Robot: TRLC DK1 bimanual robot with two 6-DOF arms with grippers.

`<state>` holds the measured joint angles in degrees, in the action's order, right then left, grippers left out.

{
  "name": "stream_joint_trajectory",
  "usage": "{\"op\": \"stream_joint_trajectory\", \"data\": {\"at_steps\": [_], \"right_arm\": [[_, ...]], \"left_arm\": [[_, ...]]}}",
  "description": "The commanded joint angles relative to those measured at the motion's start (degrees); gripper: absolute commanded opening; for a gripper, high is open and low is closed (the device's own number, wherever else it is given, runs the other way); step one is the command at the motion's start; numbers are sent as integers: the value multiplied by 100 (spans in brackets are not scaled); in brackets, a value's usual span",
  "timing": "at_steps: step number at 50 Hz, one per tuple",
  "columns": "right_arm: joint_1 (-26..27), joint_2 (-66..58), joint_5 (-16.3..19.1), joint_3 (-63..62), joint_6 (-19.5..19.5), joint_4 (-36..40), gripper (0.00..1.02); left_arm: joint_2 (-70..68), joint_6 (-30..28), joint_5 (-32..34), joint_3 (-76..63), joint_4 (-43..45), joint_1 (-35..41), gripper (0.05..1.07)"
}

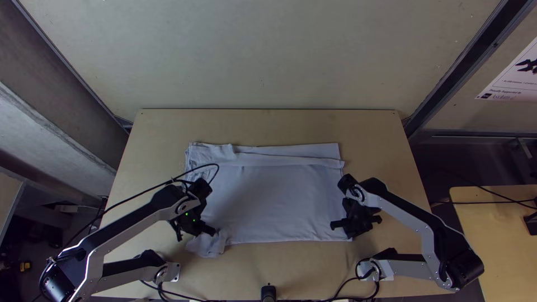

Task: Fold the t-shirt

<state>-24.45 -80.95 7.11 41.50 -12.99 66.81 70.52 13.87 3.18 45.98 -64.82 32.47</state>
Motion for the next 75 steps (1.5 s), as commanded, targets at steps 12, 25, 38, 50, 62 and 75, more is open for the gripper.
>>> {"op": "stream_joint_trajectory", "data": {"at_steps": [12,25,38,50,62,75], "right_arm": [[529,431,-43,807,192,430,2],[810,343,-167,1291,245,430,3],[880,-141,-219,2047,227,421,2],[951,-835,-307,2952,210,386,2],[1012,-1617,-334,3884,236,377,2],[1021,-2364,-386,4657,245,368,2]], "left_arm": [[-285,-657,-46,702,-470,-1032,8],[-258,-1352,-19,1080,-523,-2025,8],[190,-1826,-10,1766,-541,-2588,8],[779,-1984,-19,2539,-567,-2746,8],[1473,-2116,-19,3348,-576,-2834,8],[2299,-2318,-28,4350,-646,-3036,8]]}}
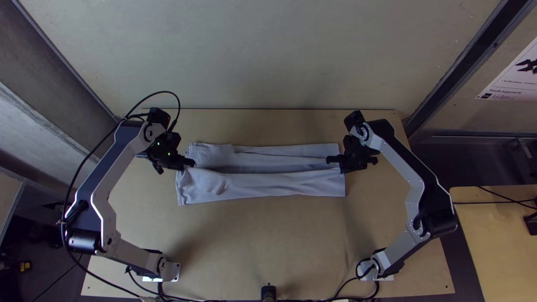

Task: Fold the t-shirt

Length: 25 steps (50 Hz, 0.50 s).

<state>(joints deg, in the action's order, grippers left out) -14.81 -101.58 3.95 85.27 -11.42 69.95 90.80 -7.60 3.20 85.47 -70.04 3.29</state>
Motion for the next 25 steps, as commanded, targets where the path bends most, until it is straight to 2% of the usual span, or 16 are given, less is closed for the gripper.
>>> {"op": "stream_joint_trajectory", "data": {"at_steps": [1,9,25], "right_arm": [[66,-354,-78,332,87,45,2],[189,-784,-87,771,87,1,3],[250,-1611,-148,1606,87,1,2]], "left_arm": [[341,-190,-21,470,-124,-127,8],[816,-330,-21,875,-124,-276,8],[1713,-242,-13,1683,-27,-232,8]]}}
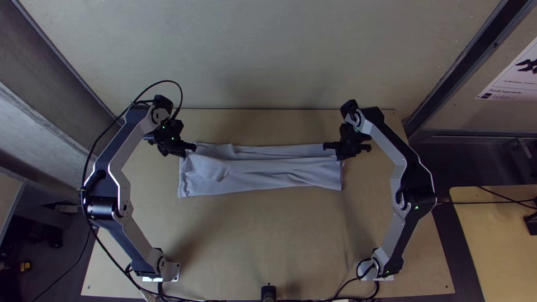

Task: Fold the t-shirt

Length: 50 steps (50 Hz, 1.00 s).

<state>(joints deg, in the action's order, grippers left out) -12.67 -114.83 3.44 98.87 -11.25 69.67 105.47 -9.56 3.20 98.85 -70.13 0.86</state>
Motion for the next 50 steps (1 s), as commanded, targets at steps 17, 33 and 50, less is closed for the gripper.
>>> {"op": "stream_joint_trajectory", "data": {"at_steps": [17,33,50], "right_arm": [[142,-884,-160,862,52,29,3],[142,-1174,-318,976,17,-67,3],[124,-1349,-397,959,-9,-155,5]], "left_arm": [[1116,16,-21,1172,-27,169,8],[1722,209,-21,1005,333,169,8],[2215,596,49,987,790,72,47]]}}
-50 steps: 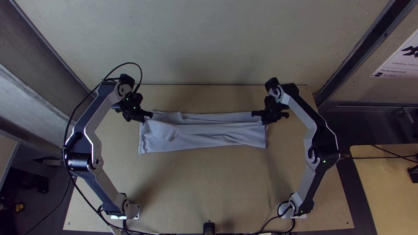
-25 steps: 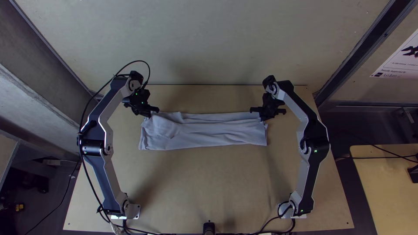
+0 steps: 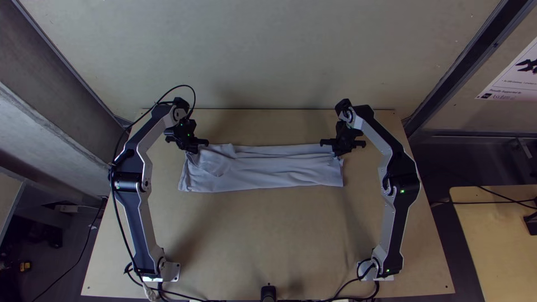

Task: Fold the t-shirt

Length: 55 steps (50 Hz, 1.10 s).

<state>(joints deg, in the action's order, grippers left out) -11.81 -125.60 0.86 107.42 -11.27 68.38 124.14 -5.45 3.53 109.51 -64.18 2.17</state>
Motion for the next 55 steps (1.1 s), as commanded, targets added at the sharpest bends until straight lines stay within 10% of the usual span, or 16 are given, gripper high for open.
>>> {"op": "stream_joint_trajectory", "data": {"at_steps": [1,4,22,55], "right_arm": [[56,-290,-130,122,-25,-18,7],[100,-316,-130,148,-139,-18,18],[223,282,-130,139,-271,211,90],[232,2435,-95,-327,-323,211,93]], "left_arm": [[357,203,34,-88,196,-59,59],[357,326,104,-97,196,-59,105],[-575,554,1001,-44,108,-490,103],[-1700,150,2943,-1494,-59,-2133,103]]}}
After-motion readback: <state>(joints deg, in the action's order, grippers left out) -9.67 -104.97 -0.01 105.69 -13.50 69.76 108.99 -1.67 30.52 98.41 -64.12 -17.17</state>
